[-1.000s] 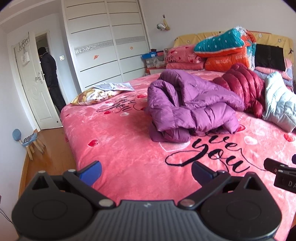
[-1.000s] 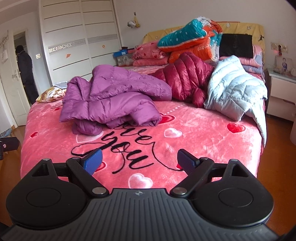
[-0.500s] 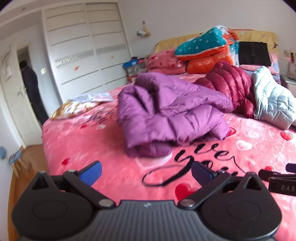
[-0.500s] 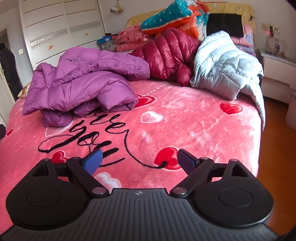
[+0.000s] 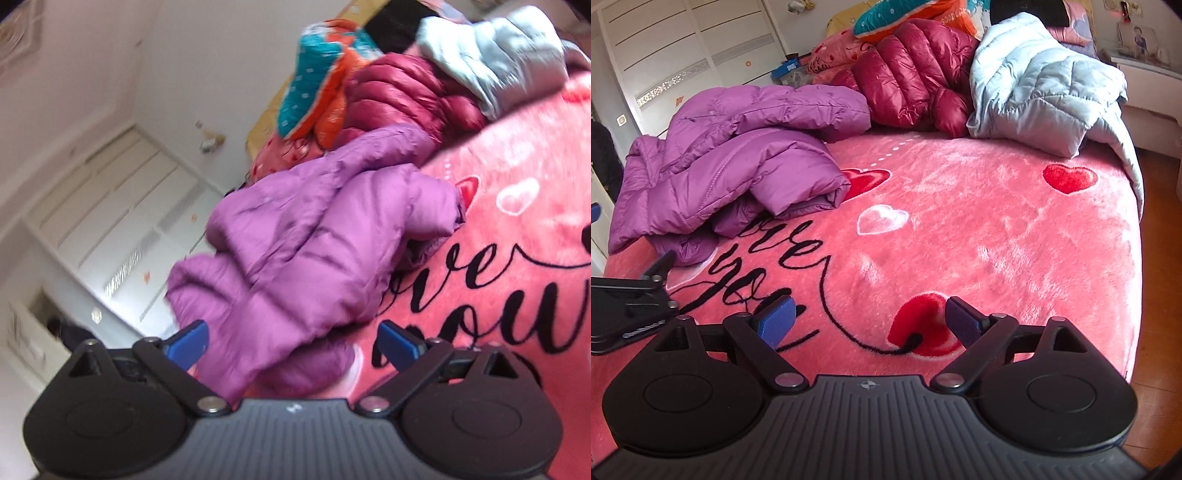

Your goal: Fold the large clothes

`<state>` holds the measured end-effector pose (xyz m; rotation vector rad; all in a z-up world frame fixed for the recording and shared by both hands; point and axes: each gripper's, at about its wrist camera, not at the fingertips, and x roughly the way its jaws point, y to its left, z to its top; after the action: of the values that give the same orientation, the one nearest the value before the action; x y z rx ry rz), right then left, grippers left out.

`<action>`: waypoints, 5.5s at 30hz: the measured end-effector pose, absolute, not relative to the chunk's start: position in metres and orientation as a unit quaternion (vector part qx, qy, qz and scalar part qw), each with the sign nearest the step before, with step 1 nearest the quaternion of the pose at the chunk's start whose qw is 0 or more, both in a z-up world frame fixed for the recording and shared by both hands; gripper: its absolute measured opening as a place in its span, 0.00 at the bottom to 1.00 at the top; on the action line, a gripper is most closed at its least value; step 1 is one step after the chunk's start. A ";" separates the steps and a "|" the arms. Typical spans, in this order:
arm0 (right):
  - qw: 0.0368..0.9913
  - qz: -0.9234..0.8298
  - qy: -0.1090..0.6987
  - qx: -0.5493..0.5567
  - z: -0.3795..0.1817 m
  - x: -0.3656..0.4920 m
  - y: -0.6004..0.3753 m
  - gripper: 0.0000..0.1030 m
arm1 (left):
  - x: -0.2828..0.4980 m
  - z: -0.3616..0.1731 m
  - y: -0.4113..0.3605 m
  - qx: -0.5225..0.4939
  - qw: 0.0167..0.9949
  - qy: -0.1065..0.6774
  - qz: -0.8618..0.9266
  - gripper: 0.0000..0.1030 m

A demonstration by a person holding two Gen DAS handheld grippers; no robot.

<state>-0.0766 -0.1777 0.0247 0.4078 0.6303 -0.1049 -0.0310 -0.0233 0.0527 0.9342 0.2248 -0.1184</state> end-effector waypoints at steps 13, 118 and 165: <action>0.920 -0.042 0.304 0.243 0.016 -0.051 -0.197 1.00 | 0.023 0.045 -0.035 0.421 0.895 0.137 -0.062 0.46; 0.942 -0.287 0.176 -0.009 0.126 -0.154 -0.192 0.16 | -0.230 0.144 0.196 -0.001 0.956 0.280 -0.090 0.93; 0.976 0.081 0.189 -0.078 0.191 -0.087 -0.078 1.00 | -0.108 0.040 0.110 -0.069 0.915 0.353 -0.185 0.92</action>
<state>-0.0866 -0.0777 0.1910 -0.1569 0.3803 0.1627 -0.1083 0.1105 0.0404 -0.1424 0.7261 -0.3811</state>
